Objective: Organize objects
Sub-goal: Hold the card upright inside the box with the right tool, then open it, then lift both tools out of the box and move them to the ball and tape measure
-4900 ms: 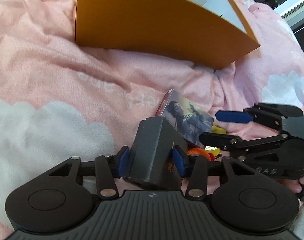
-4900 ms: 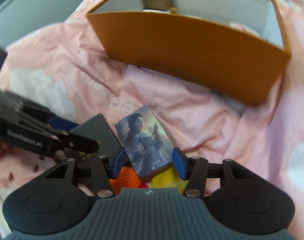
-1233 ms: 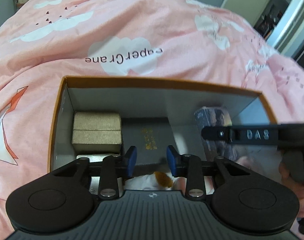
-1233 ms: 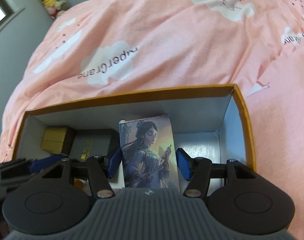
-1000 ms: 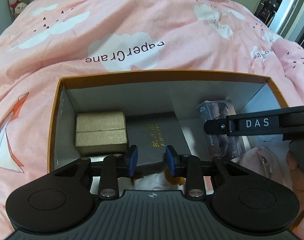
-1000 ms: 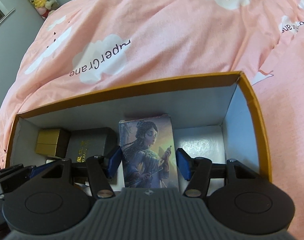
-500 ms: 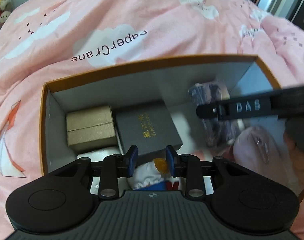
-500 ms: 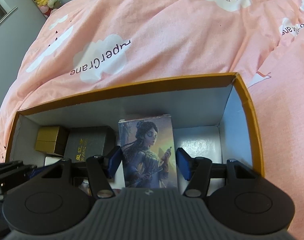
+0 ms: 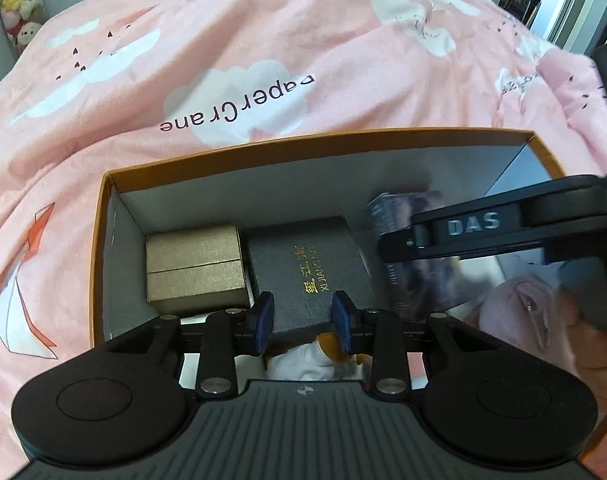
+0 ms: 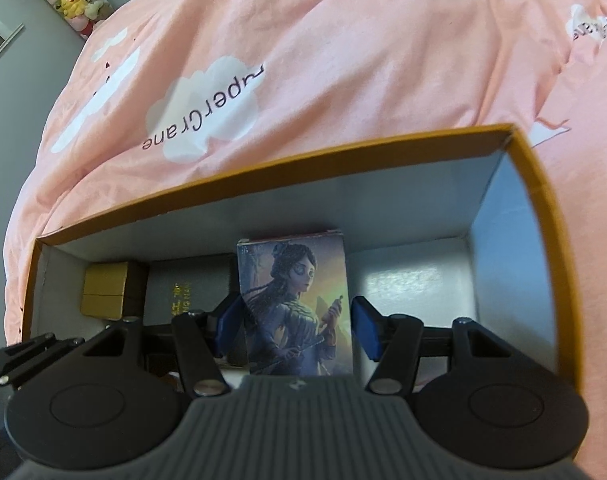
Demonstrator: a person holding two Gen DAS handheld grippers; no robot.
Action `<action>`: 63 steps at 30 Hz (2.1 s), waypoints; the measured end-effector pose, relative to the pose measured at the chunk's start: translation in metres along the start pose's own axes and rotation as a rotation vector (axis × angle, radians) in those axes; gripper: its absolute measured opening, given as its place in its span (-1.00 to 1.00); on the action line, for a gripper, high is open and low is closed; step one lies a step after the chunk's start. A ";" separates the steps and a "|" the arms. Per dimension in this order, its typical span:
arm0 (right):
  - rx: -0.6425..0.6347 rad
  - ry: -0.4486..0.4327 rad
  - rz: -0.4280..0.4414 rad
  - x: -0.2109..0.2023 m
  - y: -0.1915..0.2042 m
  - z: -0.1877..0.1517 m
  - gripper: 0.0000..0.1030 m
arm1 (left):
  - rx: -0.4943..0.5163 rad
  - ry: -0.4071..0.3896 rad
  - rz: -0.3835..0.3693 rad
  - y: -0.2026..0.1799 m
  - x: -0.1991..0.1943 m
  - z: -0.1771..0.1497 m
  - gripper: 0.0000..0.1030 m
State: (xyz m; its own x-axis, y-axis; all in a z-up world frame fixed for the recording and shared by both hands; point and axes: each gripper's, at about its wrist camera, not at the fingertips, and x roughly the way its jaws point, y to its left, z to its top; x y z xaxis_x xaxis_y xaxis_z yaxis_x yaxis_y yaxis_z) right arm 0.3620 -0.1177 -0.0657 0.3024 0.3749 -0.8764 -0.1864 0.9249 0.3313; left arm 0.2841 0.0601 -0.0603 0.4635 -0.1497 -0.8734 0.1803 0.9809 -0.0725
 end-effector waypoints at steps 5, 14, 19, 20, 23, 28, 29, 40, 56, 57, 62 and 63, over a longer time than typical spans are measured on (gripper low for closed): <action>-0.004 0.013 -0.009 0.007 0.003 -0.001 0.19 | -0.001 -0.009 -0.016 -0.001 0.000 -0.002 -0.25; -0.044 0.026 0.000 -0.004 -0.003 0.000 0.18 | -0.029 -0.042 -0.041 0.004 -0.005 -0.002 -0.29; -0.020 0.073 0.014 -0.004 -0.013 -0.001 -0.27 | -0.054 -0.040 -0.051 0.008 -0.005 -0.003 -0.29; -0.010 0.085 0.021 -0.002 -0.015 -0.002 -0.37 | -0.058 -0.039 -0.052 0.008 -0.004 -0.003 -0.29; -0.014 0.092 0.021 -0.001 -0.015 -0.006 -0.57 | -0.065 -0.031 -0.058 0.008 -0.002 -0.005 -0.31; -0.046 0.094 0.023 0.003 -0.008 -0.009 -0.62 | -0.076 -0.036 -0.071 0.010 0.000 -0.006 -0.31; -0.057 0.092 0.018 0.002 -0.007 -0.009 -0.62 | -0.081 -0.038 -0.074 0.011 -0.001 -0.007 -0.31; -0.264 -0.014 -0.004 -0.048 0.022 -0.037 -0.57 | -0.123 -0.177 -0.117 -0.007 -0.057 -0.032 -0.31; -0.479 -0.325 -0.006 -0.176 0.034 -0.161 -0.57 | -0.118 -0.271 -0.180 -0.054 -0.157 -0.100 -0.31; -0.481 -0.334 -0.010 -0.180 0.032 -0.170 -0.57 | -0.125 -0.264 -0.191 -0.056 -0.159 -0.106 -0.30; -0.514 -0.329 -0.047 -0.185 0.020 -0.215 -0.34 | -0.139 -0.224 -0.243 -0.067 -0.157 -0.135 -0.29; -0.512 -0.321 -0.056 -0.183 0.017 -0.223 -0.29 | -0.139 -0.202 -0.248 -0.070 -0.154 -0.141 -0.29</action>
State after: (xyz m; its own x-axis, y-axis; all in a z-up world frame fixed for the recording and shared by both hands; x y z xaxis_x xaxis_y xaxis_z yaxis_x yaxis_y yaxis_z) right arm 0.0952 -0.1852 0.0227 0.5766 0.4009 -0.7119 -0.5640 0.8258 0.0083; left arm 0.0779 0.0318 0.0109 0.5848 -0.3939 -0.7091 0.1959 0.9169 -0.3477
